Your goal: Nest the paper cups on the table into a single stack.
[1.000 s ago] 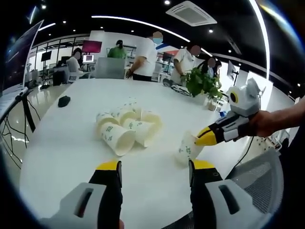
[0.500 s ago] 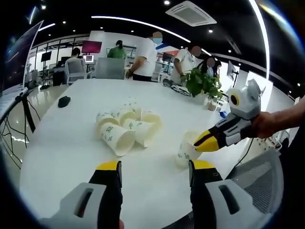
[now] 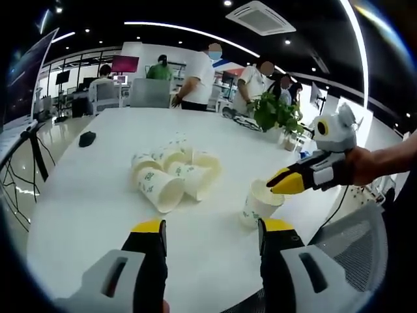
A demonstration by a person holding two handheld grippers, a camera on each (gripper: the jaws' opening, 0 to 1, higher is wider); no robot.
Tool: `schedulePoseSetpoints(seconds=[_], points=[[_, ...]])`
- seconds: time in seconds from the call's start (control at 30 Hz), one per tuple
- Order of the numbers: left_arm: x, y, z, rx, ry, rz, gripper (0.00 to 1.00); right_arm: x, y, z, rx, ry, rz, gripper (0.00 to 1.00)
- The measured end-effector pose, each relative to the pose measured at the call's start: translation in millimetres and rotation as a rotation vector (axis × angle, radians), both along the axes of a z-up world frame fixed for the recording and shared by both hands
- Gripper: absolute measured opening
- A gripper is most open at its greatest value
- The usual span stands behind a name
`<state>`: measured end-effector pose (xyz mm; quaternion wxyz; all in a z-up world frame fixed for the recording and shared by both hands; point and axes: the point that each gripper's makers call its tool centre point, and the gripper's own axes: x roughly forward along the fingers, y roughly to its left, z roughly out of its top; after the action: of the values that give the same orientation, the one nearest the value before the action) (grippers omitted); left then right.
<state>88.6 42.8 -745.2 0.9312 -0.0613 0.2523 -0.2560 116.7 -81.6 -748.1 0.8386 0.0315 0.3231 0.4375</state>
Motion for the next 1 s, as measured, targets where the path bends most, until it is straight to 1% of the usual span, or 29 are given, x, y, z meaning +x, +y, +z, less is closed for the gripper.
schedulePoseSetpoints(seconds=[0.13, 0.2, 0.27, 0.33, 0.5, 0.6, 0.73, 0.87, 0.93, 1.0], points=[[0.4, 0.5, -0.7, -0.001, 0.001, 0.001, 0.56, 9.5, -2.6, 9.3, 0.038, -0.006, -0.036, 0.12], [0.5, 0.8, -0.4, -0.001, 0.0, 0.003, 0.56, 13.8, -3.2, 14.0, 0.048, -0.012, -0.054, 0.15], [0.1, 0.5, -0.4, -0.002, 0.002, 0.003, 0.56, 17.7, -3.3, 16.0, 0.046, -0.016, -0.068, 0.21], [-0.2, 0.3, -0.4, -0.002, 0.002, 0.001, 0.56, 24.9, -5.4, 14.3, 0.033, -0.024, -0.079, 0.25], [-0.7, -0.7, 1.2, -0.006, 0.0, 0.0, 0.57, 42.2, -7.9, 10.6, 0.006, -0.035, -0.11, 0.33], [-0.1, 0.5, 0.2, -0.007, 0.002, 0.002, 0.57, 50.6, -3.8, 13.1, 0.018, -0.038, -0.122, 0.36], [-0.2, 0.3, -0.8, -0.004, 0.004, 0.0, 0.57, 63.9, -1.6, 10.0, -0.028, -0.062, -0.142, 0.39], [-0.5, 0.4, -0.8, -0.003, 0.006, -0.001, 0.57, 83.2, -7.3, 3.8, -0.106, -0.089, -0.18, 0.38], [-0.3, 0.5, -0.5, -0.005, 0.006, 0.001, 0.57, 90.7, -6.9, 1.9, -0.128, -0.094, -0.187, 0.37], [-0.3, 0.3, -0.3, -0.005, 0.007, 0.002, 0.57, 101.2, -10.8, -3.2, -0.173, -0.104, -0.194, 0.36]])
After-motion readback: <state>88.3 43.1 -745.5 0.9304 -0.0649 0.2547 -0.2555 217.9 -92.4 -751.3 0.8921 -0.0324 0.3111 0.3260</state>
